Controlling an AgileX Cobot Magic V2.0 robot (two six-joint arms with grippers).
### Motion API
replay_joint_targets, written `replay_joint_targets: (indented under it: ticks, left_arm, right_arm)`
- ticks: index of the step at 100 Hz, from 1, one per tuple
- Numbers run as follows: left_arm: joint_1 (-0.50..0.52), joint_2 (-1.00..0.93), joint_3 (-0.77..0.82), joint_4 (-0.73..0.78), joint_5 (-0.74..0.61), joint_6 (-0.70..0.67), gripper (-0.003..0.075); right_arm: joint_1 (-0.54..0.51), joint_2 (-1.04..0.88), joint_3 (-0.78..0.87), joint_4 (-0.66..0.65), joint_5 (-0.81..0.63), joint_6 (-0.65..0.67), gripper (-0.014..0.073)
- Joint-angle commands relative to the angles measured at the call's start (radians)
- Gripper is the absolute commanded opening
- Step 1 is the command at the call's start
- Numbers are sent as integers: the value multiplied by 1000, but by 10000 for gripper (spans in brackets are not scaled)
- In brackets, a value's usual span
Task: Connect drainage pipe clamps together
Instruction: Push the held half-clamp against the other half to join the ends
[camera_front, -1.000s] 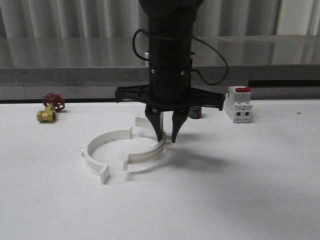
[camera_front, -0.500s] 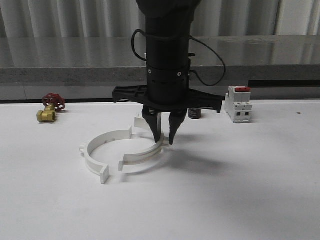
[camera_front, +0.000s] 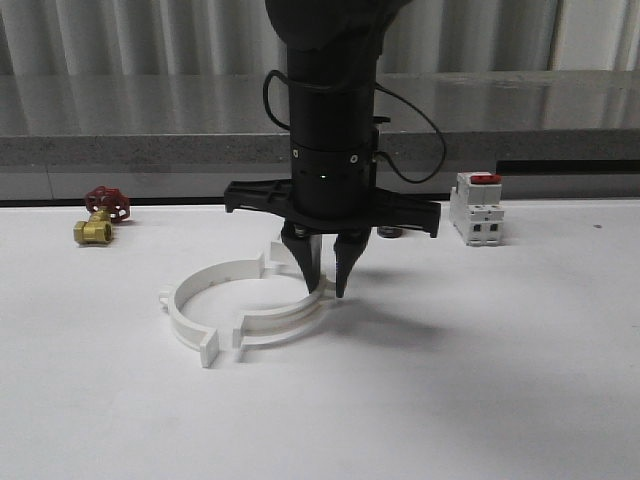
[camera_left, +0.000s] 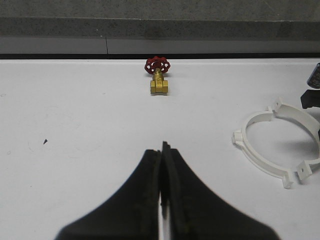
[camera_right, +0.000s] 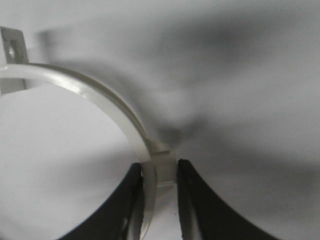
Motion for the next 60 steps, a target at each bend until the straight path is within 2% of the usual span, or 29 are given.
replay_joint_targets:
  ticks: [1,60]
  left_arm:
    - [3,3,-27,-10,-84,-2,-20]
    - [3,3,-27,-10,-84,-2,-20]
  right_arm:
    - [0,-57,-27,-18,-21,9,48]
    - [10,-50,-27,-21,-30,15,48]
